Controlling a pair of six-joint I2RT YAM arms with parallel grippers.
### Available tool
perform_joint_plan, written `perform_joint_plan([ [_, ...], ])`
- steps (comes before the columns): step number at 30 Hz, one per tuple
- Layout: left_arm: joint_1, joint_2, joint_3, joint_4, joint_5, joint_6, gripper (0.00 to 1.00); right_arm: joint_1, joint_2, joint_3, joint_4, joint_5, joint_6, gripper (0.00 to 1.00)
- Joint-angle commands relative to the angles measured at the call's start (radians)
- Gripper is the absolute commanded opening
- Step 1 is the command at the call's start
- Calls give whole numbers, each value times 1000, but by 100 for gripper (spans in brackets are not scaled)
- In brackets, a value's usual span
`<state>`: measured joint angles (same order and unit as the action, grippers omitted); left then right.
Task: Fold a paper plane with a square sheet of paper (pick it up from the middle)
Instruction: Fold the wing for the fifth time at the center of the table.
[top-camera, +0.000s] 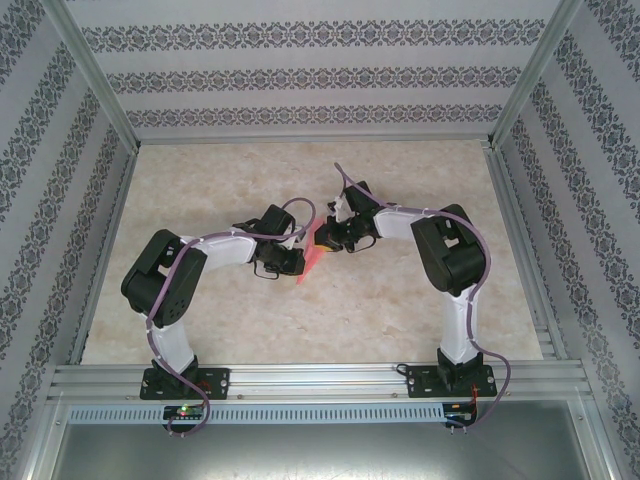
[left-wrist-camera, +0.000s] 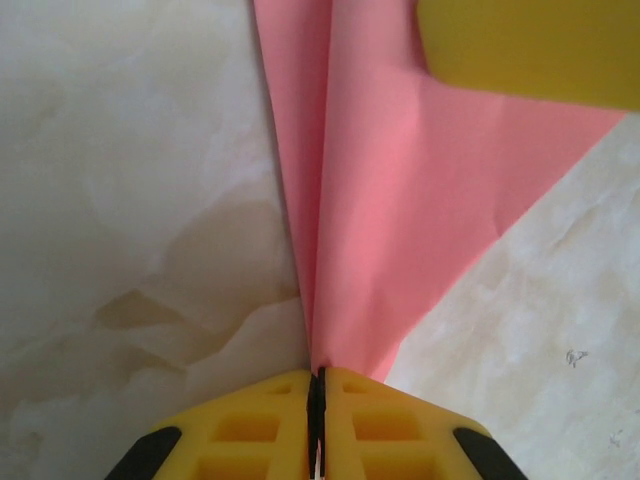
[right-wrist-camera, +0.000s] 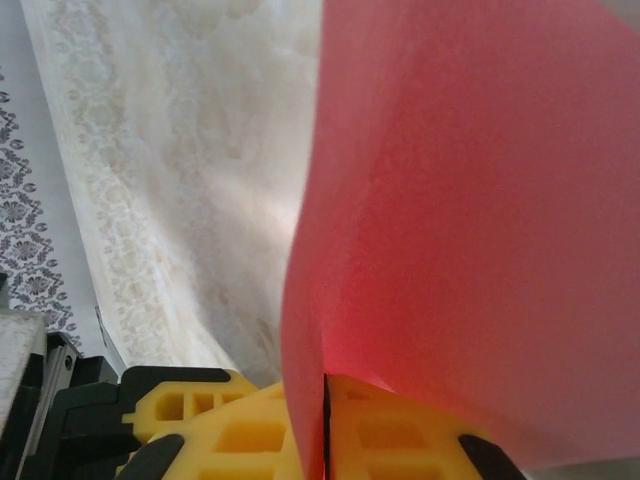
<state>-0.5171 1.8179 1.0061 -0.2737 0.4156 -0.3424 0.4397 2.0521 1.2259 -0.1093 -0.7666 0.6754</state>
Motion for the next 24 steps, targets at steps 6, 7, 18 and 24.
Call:
perform_joint_plan([
  [6, -12, 56, -24, -35, -78, 46, 12, -26, -42, 28, -42, 14, -59, 14],
  [7, -11, 56, -21, -35, -77, 46, 12, -29, -43, 32, -47, 19, -65, 15],
  [18, -15, 63, -20, -58, -109, 90, 14, -42, 2, 112, -94, 43, -107, 5],
  [24, -20, 74, -23, -77, -129, 116, 13, -41, 54, 176, -133, 44, -133, 2],
])
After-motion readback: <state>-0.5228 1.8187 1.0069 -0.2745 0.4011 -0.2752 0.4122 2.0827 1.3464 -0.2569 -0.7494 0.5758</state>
